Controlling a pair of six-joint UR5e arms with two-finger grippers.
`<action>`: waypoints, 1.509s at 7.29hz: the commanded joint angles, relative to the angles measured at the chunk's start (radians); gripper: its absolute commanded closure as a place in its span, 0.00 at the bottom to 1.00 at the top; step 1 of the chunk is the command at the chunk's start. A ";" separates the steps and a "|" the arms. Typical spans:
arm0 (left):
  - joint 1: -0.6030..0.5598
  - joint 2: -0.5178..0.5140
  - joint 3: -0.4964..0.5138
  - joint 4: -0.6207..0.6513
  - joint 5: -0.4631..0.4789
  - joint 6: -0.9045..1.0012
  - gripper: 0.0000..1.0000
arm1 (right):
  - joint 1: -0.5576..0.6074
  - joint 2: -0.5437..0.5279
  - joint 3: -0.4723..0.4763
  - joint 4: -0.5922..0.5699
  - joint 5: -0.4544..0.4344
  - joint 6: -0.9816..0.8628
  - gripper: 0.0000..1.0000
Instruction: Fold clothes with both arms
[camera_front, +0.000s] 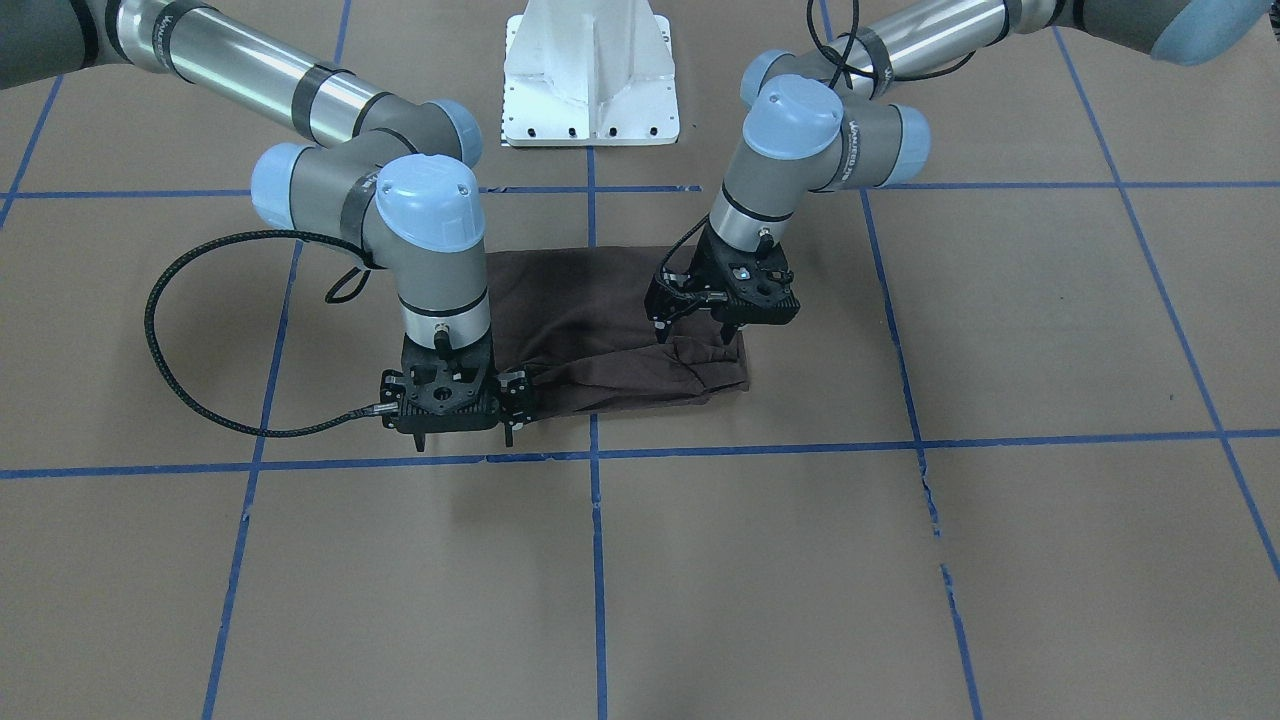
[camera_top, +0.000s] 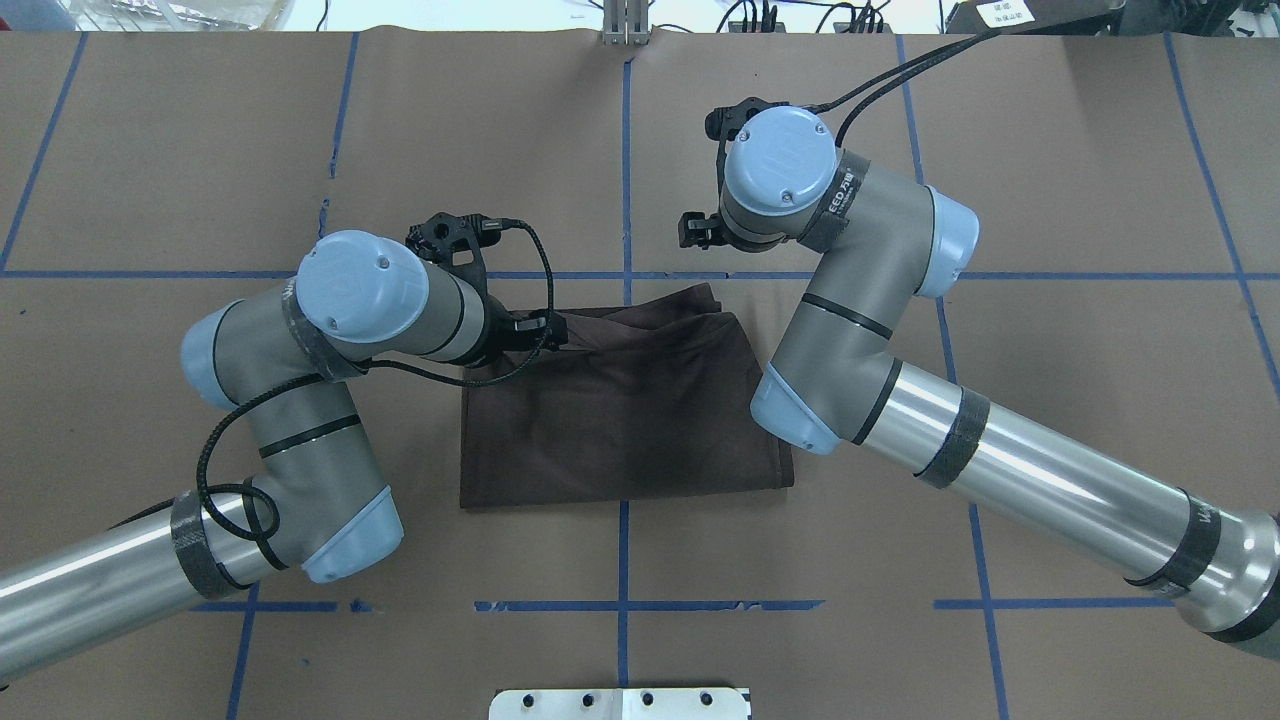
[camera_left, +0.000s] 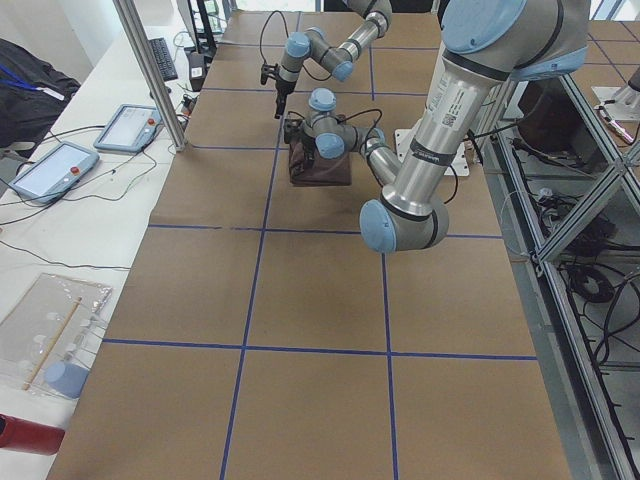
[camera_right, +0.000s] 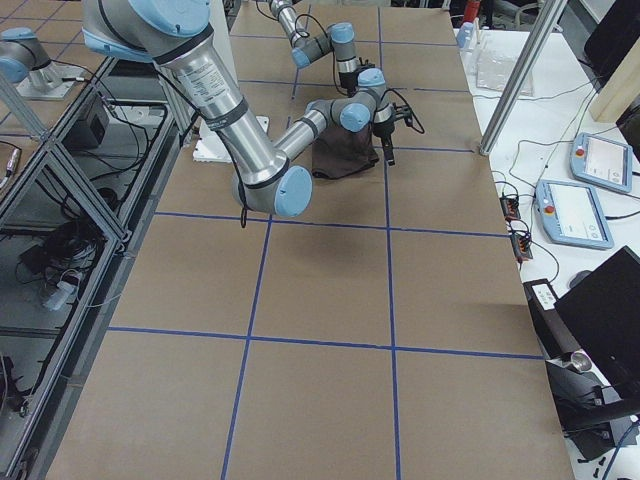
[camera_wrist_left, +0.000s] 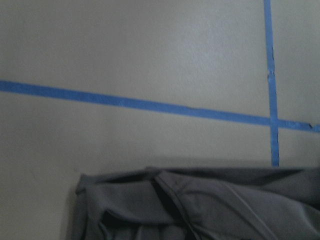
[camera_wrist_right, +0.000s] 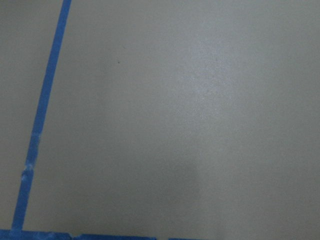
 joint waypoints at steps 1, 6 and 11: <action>0.057 0.002 0.010 0.001 0.036 -0.003 0.12 | 0.000 -0.001 0.000 0.000 0.000 -0.001 0.00; 0.061 -0.012 0.022 0.060 0.088 0.009 0.12 | 0.003 -0.003 0.000 0.000 0.000 -0.001 0.00; -0.046 -0.030 0.134 0.060 0.120 0.099 0.12 | 0.005 -0.006 0.000 0.000 0.000 0.000 0.00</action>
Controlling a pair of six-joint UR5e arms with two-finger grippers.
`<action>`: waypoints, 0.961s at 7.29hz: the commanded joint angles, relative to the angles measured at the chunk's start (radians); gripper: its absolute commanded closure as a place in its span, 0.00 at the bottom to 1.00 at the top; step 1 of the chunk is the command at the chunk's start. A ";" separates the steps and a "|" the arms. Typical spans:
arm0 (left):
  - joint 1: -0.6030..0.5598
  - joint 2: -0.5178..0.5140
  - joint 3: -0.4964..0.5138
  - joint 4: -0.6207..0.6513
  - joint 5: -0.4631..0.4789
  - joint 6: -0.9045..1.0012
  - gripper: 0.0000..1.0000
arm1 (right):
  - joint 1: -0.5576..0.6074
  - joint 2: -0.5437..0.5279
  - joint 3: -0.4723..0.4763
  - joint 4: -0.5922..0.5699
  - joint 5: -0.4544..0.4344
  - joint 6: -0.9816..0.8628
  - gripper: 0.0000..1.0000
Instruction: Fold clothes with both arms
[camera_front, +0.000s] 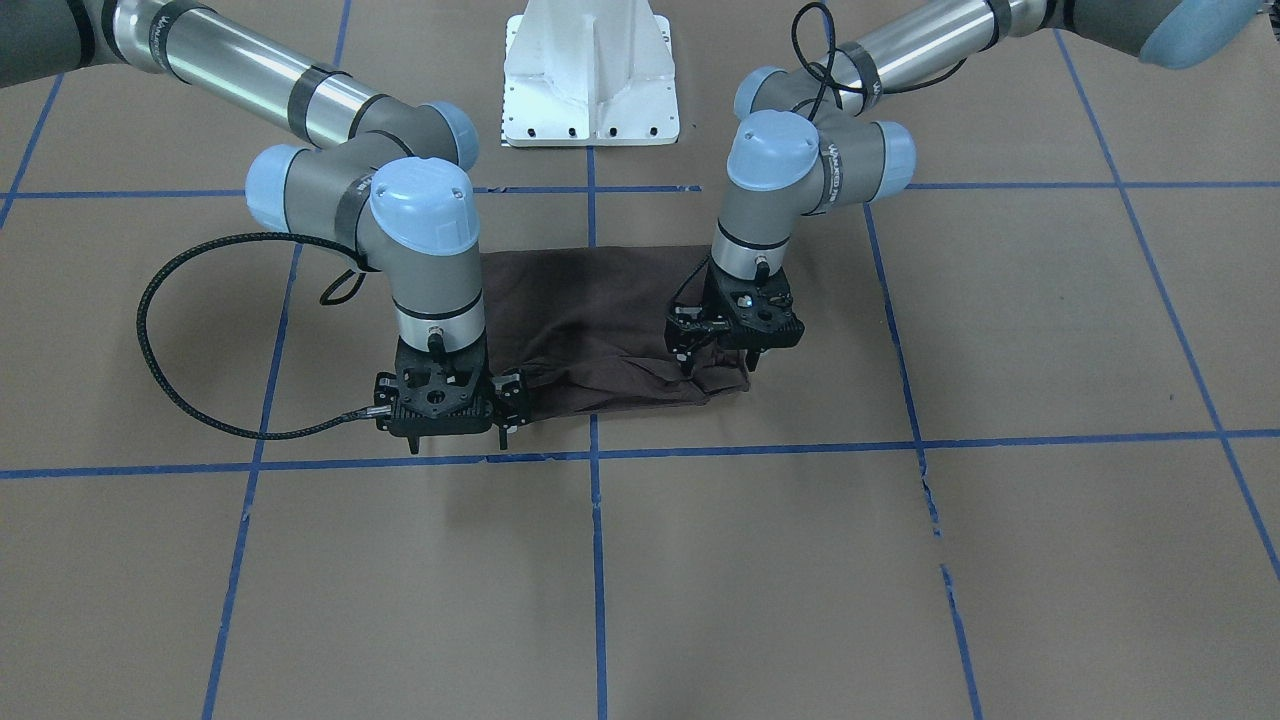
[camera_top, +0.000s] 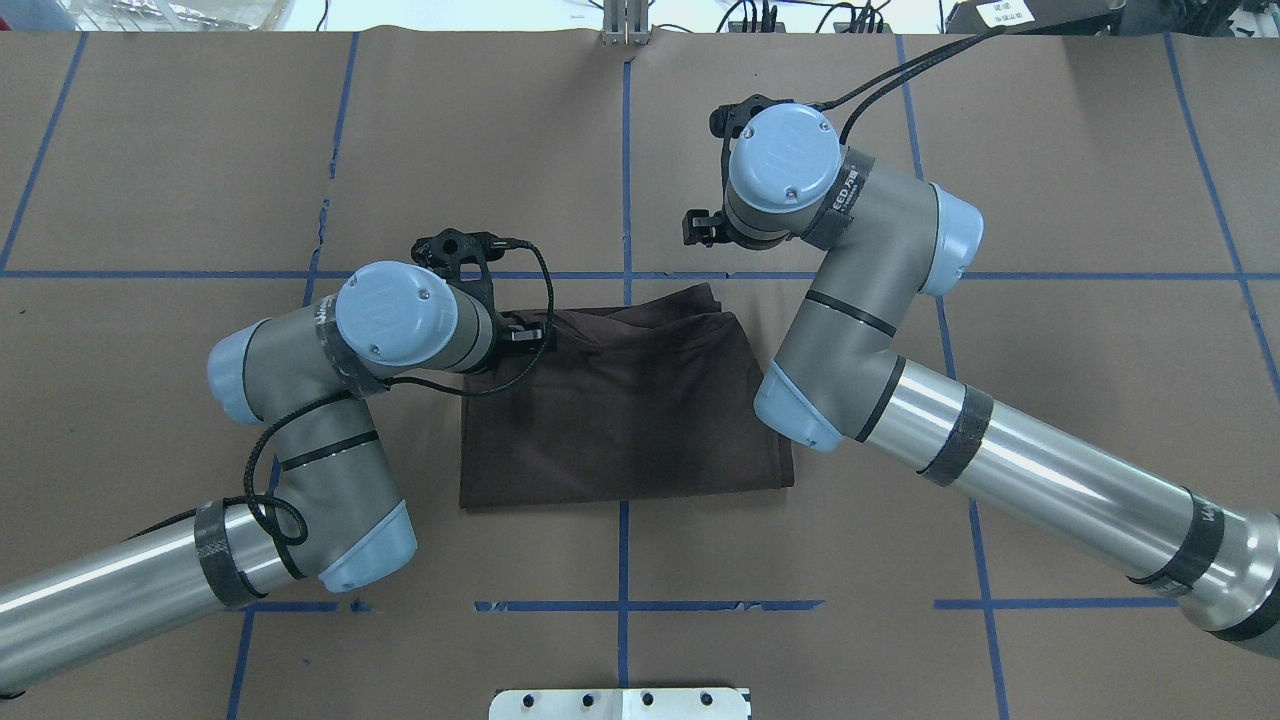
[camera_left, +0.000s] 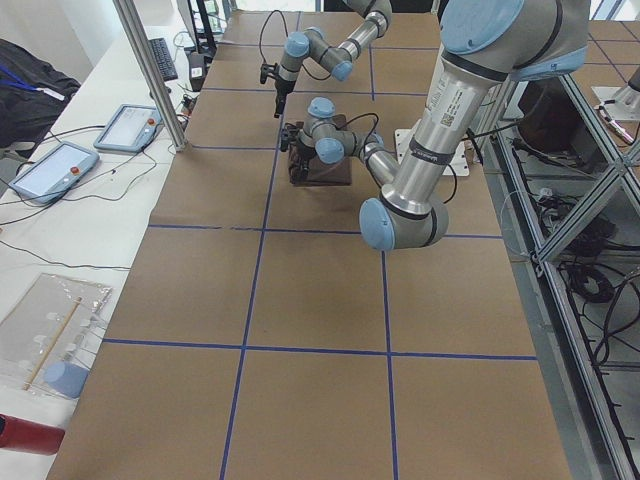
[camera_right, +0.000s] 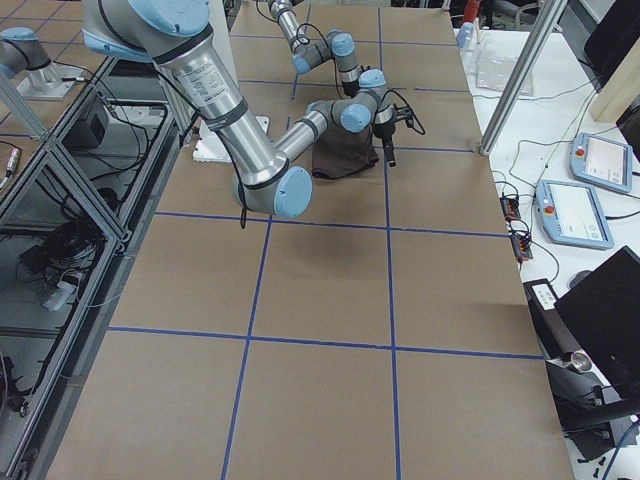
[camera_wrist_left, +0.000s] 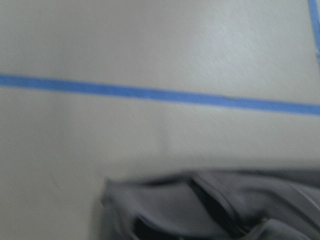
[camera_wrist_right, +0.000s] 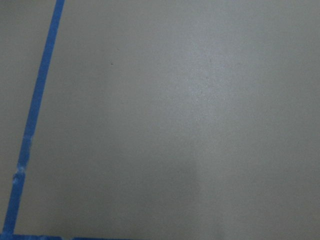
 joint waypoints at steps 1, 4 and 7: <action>-0.053 -0.022 0.076 -0.004 0.002 0.045 0.12 | 0.000 -0.001 0.000 0.001 0.000 0.001 0.00; -0.115 -0.027 0.042 -0.017 -0.036 0.144 0.12 | -0.002 0.000 0.002 0.001 0.000 0.001 0.00; -0.072 -0.002 -0.037 -0.031 -0.069 0.044 0.31 | -0.002 -0.004 0.008 0.001 0.000 0.001 0.00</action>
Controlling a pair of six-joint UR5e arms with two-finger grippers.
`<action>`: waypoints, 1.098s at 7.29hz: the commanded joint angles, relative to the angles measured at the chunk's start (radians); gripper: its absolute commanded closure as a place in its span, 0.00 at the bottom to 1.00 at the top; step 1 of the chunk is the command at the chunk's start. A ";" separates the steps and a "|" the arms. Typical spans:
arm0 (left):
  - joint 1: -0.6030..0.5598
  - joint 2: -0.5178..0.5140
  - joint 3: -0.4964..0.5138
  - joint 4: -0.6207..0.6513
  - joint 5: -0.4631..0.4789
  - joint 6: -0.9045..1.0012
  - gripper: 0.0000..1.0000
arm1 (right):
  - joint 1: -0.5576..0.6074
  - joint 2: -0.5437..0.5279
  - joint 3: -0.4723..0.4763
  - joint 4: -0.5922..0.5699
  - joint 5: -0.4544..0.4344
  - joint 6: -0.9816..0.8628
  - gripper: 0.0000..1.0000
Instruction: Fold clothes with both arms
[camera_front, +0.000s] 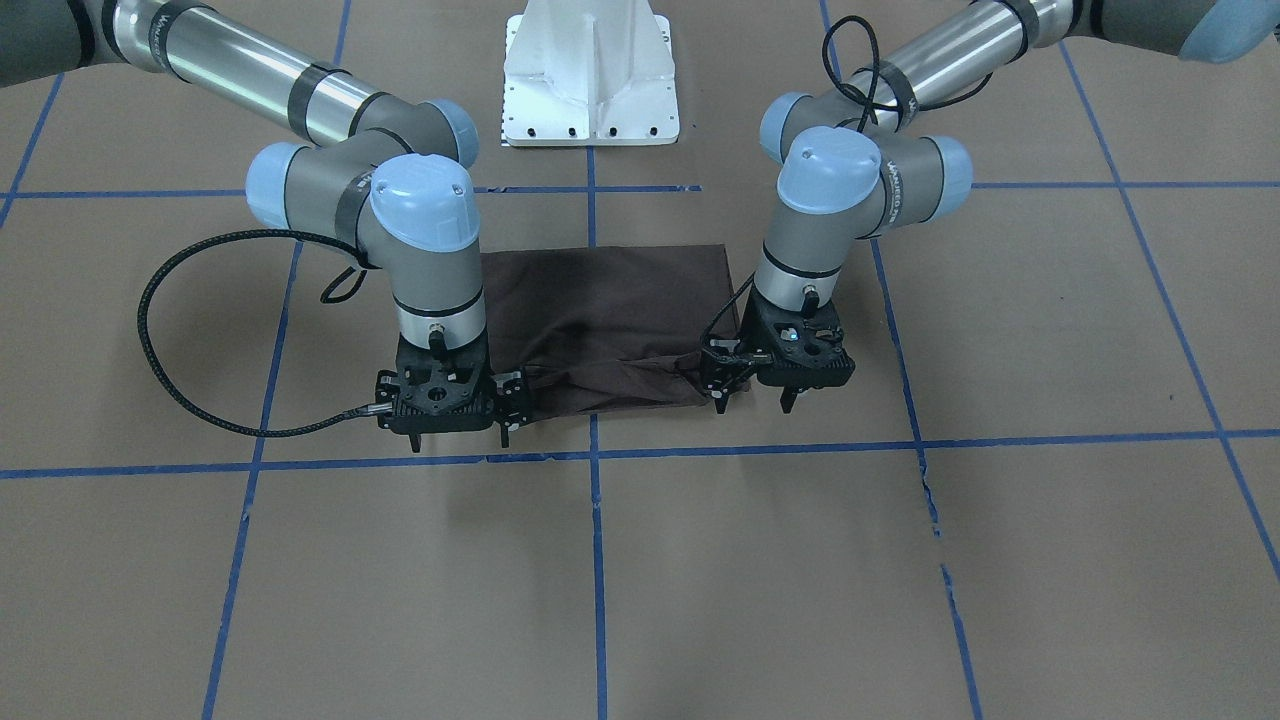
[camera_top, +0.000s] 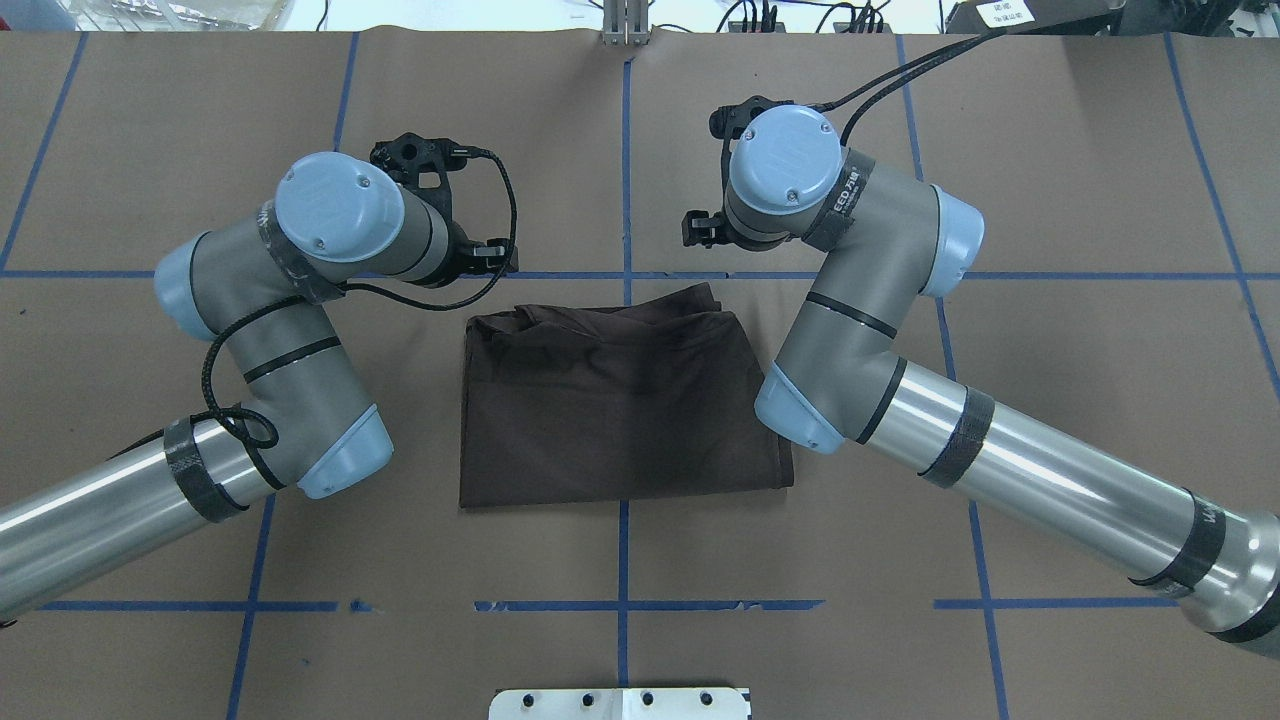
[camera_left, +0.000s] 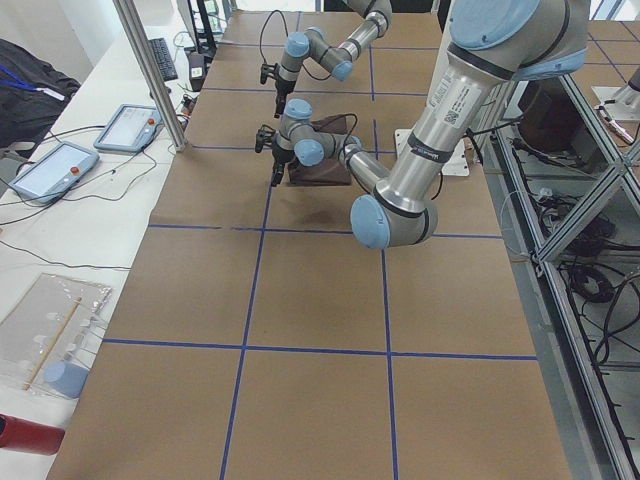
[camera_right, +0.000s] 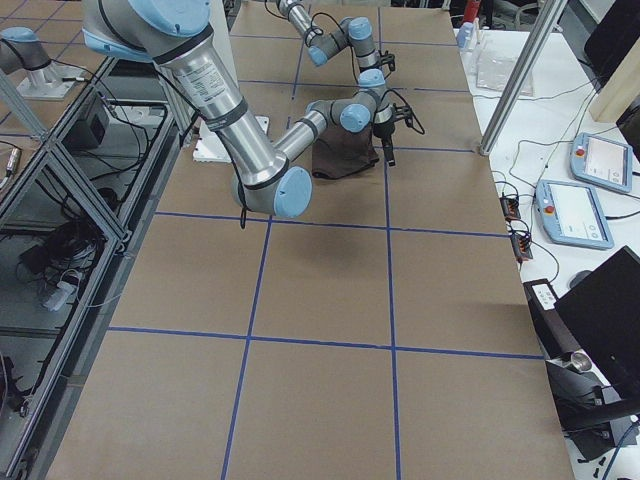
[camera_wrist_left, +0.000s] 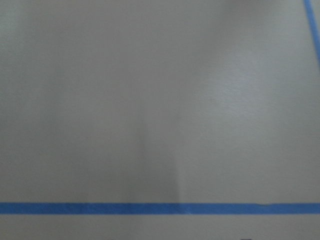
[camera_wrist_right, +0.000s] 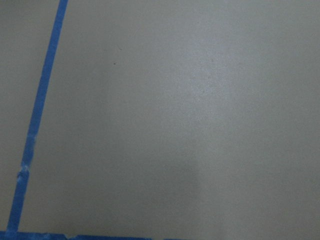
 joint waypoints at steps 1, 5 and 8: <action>0.053 0.016 -0.015 -0.025 -0.004 -0.097 0.34 | 0.000 -0.003 0.001 0.000 0.000 0.000 0.00; 0.084 0.004 -0.055 -0.040 -0.004 -0.169 0.34 | 0.001 -0.005 -0.001 0.000 0.000 0.000 0.00; 0.090 0.001 -0.016 -0.066 -0.002 -0.168 0.34 | 0.001 -0.008 0.001 0.000 0.000 0.000 0.00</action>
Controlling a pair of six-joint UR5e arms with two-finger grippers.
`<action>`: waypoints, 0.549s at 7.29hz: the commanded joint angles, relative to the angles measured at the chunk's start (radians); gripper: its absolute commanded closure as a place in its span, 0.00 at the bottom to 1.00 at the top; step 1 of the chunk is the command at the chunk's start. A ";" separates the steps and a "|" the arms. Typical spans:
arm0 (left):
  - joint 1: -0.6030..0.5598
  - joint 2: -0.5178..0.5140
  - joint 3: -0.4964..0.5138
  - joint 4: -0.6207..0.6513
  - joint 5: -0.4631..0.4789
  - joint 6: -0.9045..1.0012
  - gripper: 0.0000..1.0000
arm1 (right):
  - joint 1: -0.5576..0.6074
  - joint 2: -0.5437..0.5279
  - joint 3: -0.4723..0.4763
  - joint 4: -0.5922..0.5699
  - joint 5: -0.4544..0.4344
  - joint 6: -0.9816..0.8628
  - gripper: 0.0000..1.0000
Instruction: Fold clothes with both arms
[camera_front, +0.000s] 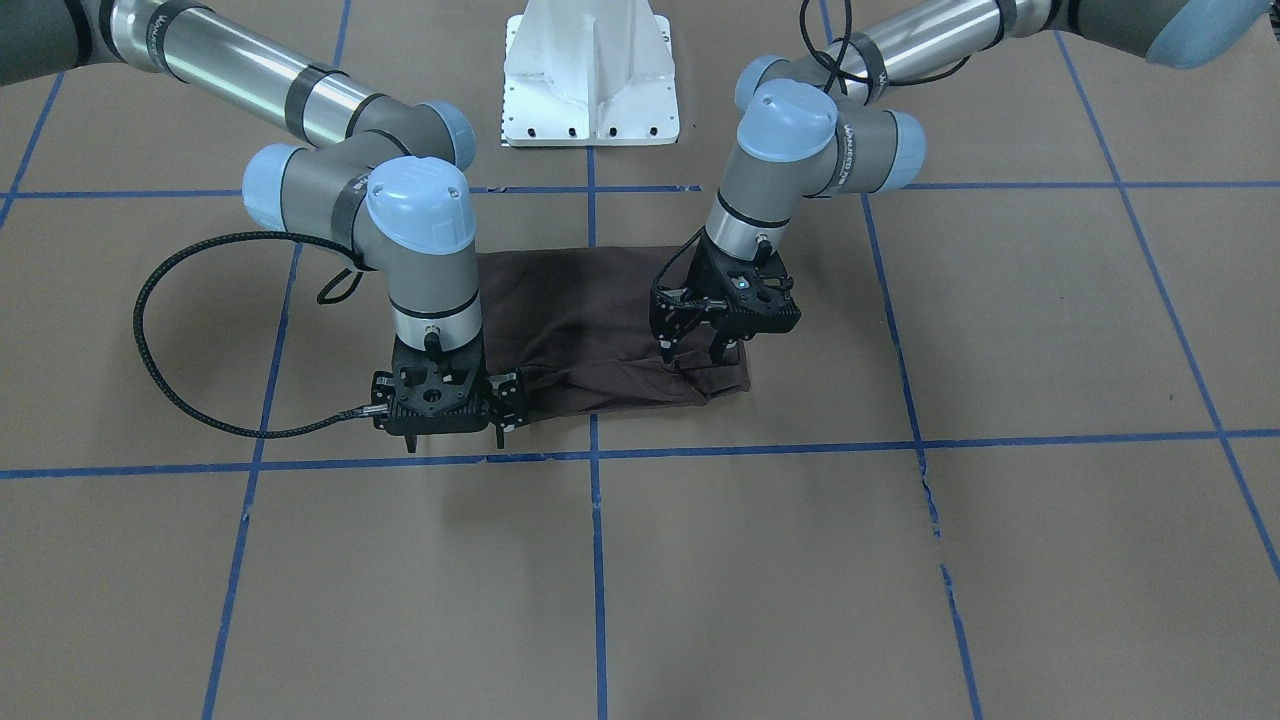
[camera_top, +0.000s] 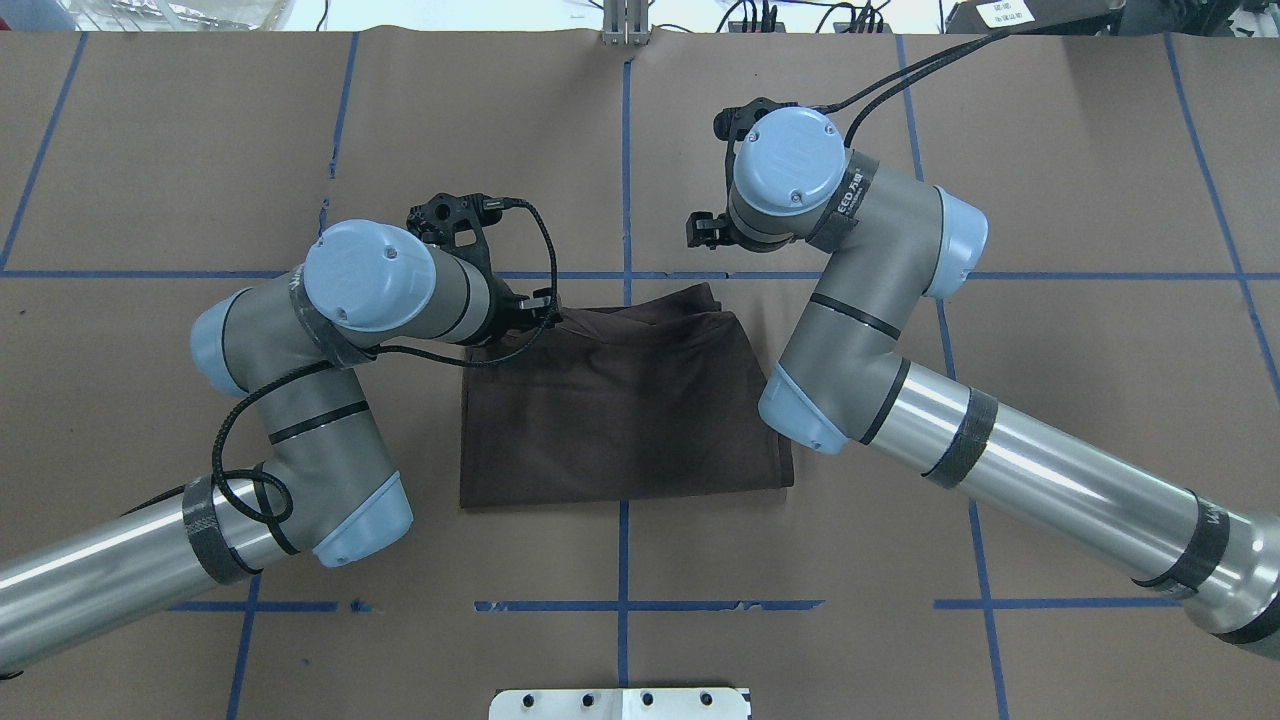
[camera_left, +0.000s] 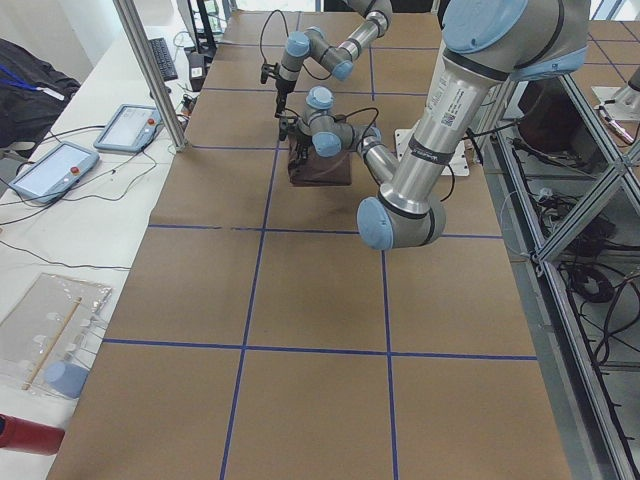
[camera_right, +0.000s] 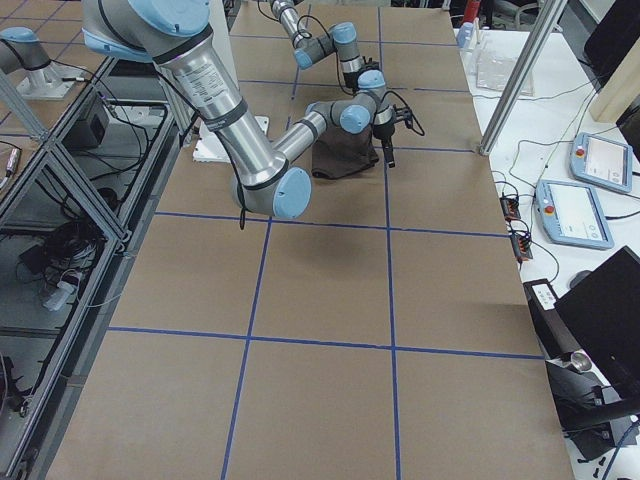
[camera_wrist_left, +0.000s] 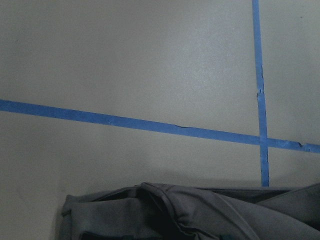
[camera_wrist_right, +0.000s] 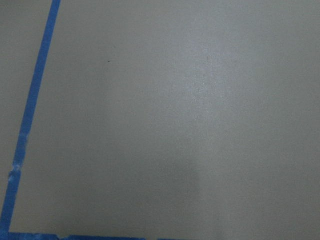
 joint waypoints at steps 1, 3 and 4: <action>0.003 -0.006 0.031 -0.010 0.002 0.008 0.34 | 0.000 0.000 -0.001 0.000 0.000 0.000 0.00; 0.006 -0.015 0.033 -0.016 0.000 0.013 0.34 | 0.000 0.000 -0.001 0.000 0.000 0.000 0.00; 0.017 -0.014 0.033 -0.031 0.000 0.013 0.34 | 0.000 0.000 -0.001 0.000 0.000 -0.002 0.00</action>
